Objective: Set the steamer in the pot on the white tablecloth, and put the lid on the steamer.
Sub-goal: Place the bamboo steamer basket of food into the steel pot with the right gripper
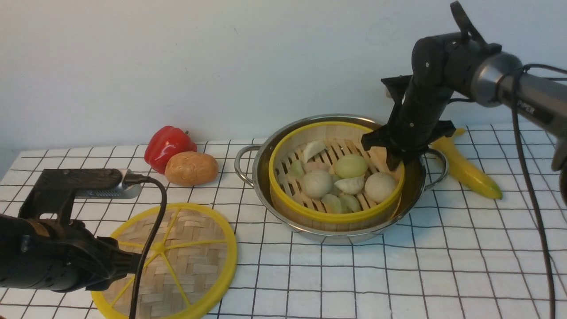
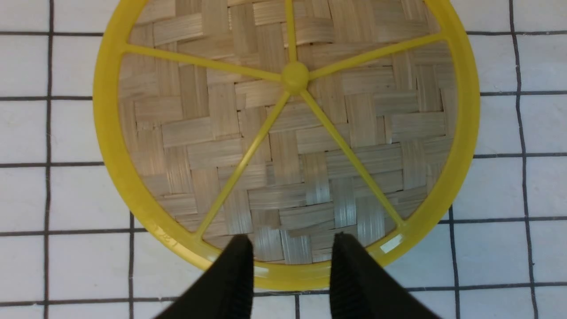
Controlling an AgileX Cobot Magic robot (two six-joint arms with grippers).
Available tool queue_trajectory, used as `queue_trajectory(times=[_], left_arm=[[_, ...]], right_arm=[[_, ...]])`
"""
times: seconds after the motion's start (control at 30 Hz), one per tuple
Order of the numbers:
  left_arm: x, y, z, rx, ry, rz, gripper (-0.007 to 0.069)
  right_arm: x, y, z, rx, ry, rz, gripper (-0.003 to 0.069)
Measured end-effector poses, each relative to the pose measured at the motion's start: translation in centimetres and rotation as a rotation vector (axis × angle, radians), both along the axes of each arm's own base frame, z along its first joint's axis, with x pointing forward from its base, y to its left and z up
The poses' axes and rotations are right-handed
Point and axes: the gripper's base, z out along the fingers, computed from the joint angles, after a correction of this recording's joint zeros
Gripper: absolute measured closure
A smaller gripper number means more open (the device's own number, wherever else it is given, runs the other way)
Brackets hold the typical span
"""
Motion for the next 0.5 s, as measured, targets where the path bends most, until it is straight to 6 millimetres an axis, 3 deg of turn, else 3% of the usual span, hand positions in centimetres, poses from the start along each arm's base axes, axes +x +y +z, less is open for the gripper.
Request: queue_trajectory(times=[0.3, 0.4, 0.5], left_arm=[[0.0, 0.0, 0.0, 0.0, 0.0, 0.0, 0.0384], [0.0, 0.0, 0.0, 0.0, -0.004, 0.001, 0.0384], [0.2, 0.0, 0.1, 0.001, -0.026, 0.002, 0.0382]], right_arm=[[0.0, 0.0, 0.3, 0.007, -0.004, -0.001, 0.0328], [-0.1, 0.0, 0.8, 0.011, -0.014, -0.001, 0.0305], [-0.2, -0.1, 2.7, 0.012, -0.056, 0.001, 0.0287]])
